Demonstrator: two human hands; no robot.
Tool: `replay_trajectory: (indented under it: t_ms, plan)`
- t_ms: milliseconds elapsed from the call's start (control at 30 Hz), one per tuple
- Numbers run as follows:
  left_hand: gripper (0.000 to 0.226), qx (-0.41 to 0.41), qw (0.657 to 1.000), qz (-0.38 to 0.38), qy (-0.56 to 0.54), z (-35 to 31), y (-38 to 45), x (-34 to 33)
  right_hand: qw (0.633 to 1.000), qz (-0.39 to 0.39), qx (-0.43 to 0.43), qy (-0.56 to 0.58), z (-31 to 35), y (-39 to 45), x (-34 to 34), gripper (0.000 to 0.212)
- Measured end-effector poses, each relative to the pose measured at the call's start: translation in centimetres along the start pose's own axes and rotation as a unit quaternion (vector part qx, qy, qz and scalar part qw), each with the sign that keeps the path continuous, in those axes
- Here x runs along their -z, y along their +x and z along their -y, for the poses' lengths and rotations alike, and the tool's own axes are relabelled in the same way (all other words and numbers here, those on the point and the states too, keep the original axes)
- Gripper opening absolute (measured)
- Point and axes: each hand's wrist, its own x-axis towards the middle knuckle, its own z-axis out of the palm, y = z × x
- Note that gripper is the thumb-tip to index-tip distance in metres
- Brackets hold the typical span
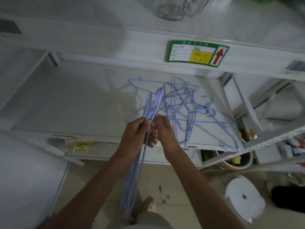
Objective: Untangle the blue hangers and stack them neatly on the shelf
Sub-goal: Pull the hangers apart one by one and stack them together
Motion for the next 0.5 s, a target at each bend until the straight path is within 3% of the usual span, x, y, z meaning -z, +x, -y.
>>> replay_trajectory:
  t_ms: [100,300,400,500]
  plan:
    - [0.026,0.007,1.0,0.026,0.002,-0.2,0.1,-0.5,0.996,0.045,-0.068,0.032,1.3,-0.9,0.5,0.05]
    - [0.025,0.067,0.989,0.114,-0.069,1.6,0.8,-1.7,0.994,0.041,-0.065,0.078,0.8,-2.0,2.9,0.037]
    - [0.023,0.08,0.972,0.203,-0.088,2.5,1.2,-2.2,0.995,0.031,-0.067,0.064,0.3,-2.7,4.9,0.029]
    - [0.02,0.081,0.971,0.205,-0.095,2.9,1.2,-3.3,0.996,0.057,-0.058,0.044,-0.1,-2.9,7.0,0.02]
